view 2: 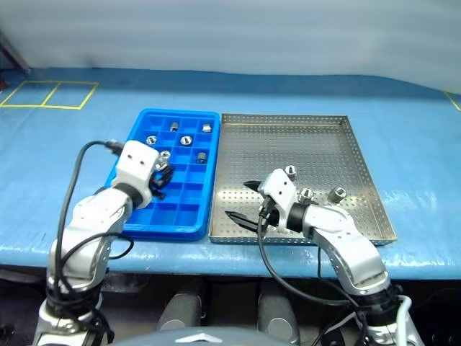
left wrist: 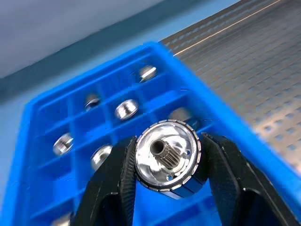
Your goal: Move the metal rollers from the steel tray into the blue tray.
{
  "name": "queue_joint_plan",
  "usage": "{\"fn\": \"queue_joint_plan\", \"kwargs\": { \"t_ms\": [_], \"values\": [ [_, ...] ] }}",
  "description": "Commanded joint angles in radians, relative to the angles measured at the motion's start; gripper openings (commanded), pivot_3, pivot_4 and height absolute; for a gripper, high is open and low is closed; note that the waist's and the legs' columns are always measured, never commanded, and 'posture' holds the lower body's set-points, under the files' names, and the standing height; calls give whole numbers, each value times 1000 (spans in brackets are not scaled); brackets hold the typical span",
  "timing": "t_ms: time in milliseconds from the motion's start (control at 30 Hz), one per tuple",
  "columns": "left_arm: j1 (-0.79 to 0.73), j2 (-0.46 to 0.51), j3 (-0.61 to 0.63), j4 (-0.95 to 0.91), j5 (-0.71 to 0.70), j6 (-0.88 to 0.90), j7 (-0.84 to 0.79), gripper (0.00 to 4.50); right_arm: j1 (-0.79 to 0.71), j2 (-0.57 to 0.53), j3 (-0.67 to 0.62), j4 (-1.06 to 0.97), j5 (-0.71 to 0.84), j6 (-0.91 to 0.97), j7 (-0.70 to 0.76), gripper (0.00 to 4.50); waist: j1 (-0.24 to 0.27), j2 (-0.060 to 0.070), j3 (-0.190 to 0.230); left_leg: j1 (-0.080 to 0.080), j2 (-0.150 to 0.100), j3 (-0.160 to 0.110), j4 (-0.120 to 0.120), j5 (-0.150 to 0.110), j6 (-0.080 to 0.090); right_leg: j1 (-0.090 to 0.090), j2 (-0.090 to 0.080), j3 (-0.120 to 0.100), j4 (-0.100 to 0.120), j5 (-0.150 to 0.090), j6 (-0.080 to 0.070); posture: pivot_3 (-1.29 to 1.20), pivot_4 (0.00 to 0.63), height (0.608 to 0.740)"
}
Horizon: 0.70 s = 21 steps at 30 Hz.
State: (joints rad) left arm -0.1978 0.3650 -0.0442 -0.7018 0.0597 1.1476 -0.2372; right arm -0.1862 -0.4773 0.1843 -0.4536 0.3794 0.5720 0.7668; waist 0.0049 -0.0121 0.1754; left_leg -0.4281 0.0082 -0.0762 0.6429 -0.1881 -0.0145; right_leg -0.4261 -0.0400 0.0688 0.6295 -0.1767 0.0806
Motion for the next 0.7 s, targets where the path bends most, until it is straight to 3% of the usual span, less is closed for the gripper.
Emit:
{"fn": "queue_joint_plan", "kwargs": {
  "t_ms": [33, 200, 700],
  "values": [
    [22, 2, -17, -53, 29, 29, 49, 1849, -35, 1, 22, 1, 6, -34, 31, 4500, 30, 0, 0, -1, 0, -1, 1, 0, 0, 0, 0, -1, 0, 0, 0, 272, 150, 740],
    [48, -12, -40, -43, 44, 39, 96, 1849, -54, -13, 17, 33, -9, -46, 31, 4500, 65, -1, 0, -1, 0, -1, 2, 0, -1, 0, -1, -1, -1, 0, 0, 285, 150, 740],
    [147, -13, -3, -94, 65, 60, 151, 1849, -85, -18, -5, 104, -53, -72, -8, 4500, 90, -1, 0, -1, 0, -1, -5, 0, -1, -2, -1, -2, -1, -1, -2, 330, 150, 740]
  ]
}}
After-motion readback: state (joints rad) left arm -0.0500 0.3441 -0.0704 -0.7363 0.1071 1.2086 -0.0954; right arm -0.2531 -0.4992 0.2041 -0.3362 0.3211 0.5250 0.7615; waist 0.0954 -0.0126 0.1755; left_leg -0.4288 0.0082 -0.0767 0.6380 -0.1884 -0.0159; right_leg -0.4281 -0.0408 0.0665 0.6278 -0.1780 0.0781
